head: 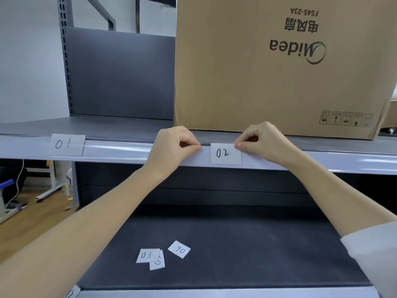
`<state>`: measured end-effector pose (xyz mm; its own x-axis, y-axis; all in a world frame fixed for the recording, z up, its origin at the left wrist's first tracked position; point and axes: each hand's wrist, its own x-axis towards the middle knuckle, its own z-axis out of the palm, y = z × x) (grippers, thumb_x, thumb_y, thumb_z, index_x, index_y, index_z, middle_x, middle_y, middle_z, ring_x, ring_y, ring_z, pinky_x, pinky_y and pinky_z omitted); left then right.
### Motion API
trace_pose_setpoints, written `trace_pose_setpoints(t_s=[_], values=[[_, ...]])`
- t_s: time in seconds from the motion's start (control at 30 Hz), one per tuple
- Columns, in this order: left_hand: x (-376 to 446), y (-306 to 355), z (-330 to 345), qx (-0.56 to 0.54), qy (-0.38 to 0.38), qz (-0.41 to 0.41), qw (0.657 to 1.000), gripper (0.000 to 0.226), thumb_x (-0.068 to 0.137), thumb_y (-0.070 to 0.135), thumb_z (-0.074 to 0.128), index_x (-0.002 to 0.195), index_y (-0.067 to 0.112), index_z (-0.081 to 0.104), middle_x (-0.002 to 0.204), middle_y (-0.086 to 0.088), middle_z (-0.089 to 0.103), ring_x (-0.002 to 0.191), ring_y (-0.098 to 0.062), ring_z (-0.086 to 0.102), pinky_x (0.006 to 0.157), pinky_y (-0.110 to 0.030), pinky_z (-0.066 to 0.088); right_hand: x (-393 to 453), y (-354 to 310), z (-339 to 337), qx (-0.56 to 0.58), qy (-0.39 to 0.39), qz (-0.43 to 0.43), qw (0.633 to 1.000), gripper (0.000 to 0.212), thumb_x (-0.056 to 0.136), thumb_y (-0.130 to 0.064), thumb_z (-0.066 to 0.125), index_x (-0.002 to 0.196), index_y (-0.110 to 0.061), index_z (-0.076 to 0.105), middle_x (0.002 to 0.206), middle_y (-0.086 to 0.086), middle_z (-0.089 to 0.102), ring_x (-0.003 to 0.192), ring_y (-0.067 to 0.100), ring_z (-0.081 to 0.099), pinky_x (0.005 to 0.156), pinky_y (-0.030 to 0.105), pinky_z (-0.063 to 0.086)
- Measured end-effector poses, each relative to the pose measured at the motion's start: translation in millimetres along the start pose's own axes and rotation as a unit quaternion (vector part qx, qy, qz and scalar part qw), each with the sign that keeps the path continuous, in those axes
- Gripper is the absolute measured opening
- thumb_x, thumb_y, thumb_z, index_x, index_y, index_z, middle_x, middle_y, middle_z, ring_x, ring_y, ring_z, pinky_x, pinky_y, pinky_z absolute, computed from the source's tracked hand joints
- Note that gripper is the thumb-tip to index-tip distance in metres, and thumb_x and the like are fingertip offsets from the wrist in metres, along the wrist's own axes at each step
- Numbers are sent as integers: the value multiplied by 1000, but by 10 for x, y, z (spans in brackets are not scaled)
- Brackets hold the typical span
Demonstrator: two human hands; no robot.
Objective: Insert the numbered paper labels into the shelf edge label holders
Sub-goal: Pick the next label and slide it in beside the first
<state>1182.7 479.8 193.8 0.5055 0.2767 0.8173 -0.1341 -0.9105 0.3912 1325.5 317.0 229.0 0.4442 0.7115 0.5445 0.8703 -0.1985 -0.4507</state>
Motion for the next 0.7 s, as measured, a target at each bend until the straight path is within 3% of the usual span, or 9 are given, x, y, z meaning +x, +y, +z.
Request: trace_pose_setpoints(t_s=[0.1,0.23,0.37,0.47,0.53,0.63,0.7], values=[[-65,-17,2,-1,67,63,996,6,78,5,69,79,3,75,83,4,63,77,7,56,71,-3,45,-77,0,62,-28,94,-21,995,17,79,-12,69,96,-9,71,69,-6,54,59,4,45,56,0,36],[-250,-108,-74,41,173,137,974,12,80,10,65,80,1,73,87,6,60,83,-8,52,79,-5,39,-304,14,184,-11,211,-53,976,6,79,-7,68,84,-6,72,66,-10,50,60,-3,47,59,3,36],[-643,-243,-178,66,173,149,971,15,80,13,63,77,2,72,80,5,61,77,-14,53,76,-11,40,-590,52,454,22,179,-32,983,9,80,-5,66,75,-11,70,67,-6,55,59,-5,48,59,5,38],[-1111,-348,-265,30,78,42,996,5,76,15,69,75,20,71,70,7,65,72,-13,55,70,-12,42,-848,83,683,29,97,-5,995,10,78,-2,65,72,-8,72,69,-4,59,59,-9,51,60,3,39],[-1490,-453,-284,25,39,-60,997,16,75,7,74,76,23,73,87,16,65,74,-12,58,66,-12,42,-1048,124,863,33,55,10,998,10,77,-2,65,71,-6,72,68,-4,60,60,-14,53,59,1,38],[-2074,-519,-244,7,26,-207,978,35,74,-1,73,65,32,68,66,41,63,70,13,60,61,2,39,-1405,214,1123,71,-5,59,996,10,78,-3,64,74,-6,73,68,-9,62,59,-16,55,58,-2,39],[-2385,-495,-202,-7,13,-277,961,45,75,-1,72,61,40,61,58,45,59,65,21,59,60,5,40,-1658,246,1259,102,-54,103,988,11,82,-7,63,79,-8,73,70,-13,62,62,-7,58,58,-3,40]])
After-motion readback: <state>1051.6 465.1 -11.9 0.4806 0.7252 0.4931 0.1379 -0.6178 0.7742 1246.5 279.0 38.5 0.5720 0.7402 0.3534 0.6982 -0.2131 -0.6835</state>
